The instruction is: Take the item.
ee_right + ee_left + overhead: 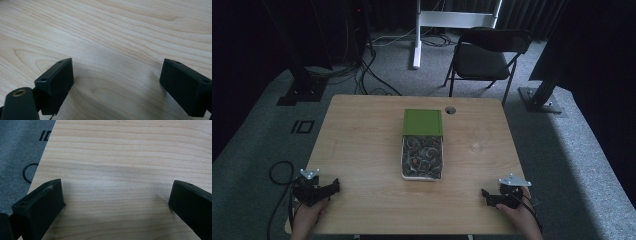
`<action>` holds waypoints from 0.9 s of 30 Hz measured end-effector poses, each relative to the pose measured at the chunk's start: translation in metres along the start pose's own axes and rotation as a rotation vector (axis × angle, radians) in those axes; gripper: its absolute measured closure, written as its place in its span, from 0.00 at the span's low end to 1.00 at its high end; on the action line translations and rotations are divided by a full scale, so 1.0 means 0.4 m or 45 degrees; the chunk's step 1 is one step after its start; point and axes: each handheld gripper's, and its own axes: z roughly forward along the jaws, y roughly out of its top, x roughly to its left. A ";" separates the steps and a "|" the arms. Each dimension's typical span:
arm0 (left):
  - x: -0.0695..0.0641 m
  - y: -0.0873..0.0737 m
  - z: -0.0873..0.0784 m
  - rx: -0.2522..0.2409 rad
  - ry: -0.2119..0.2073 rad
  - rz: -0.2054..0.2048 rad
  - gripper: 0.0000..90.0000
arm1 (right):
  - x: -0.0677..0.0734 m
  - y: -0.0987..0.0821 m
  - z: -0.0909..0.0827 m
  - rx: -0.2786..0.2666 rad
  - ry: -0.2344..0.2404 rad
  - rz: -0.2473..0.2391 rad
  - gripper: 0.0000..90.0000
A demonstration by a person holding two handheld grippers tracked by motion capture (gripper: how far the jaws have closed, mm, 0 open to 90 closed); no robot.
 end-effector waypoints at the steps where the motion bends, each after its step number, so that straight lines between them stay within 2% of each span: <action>1: 0.002 -0.001 -0.001 0.000 -0.009 0.008 0.00 | 0.000 0.000 0.000 0.000 0.000 0.001 0.13; 19: 0.002 -0.002 -0.001 0.000 -0.010 0.010 0.00 | -0.001 0.001 0.000 0.002 0.004 -0.003 0.13; 27: 0.002 -0.001 -0.001 -0.001 -0.010 0.010 0.00 | 0.004 0.013 -0.002 0.048 -0.003 0.013 0.13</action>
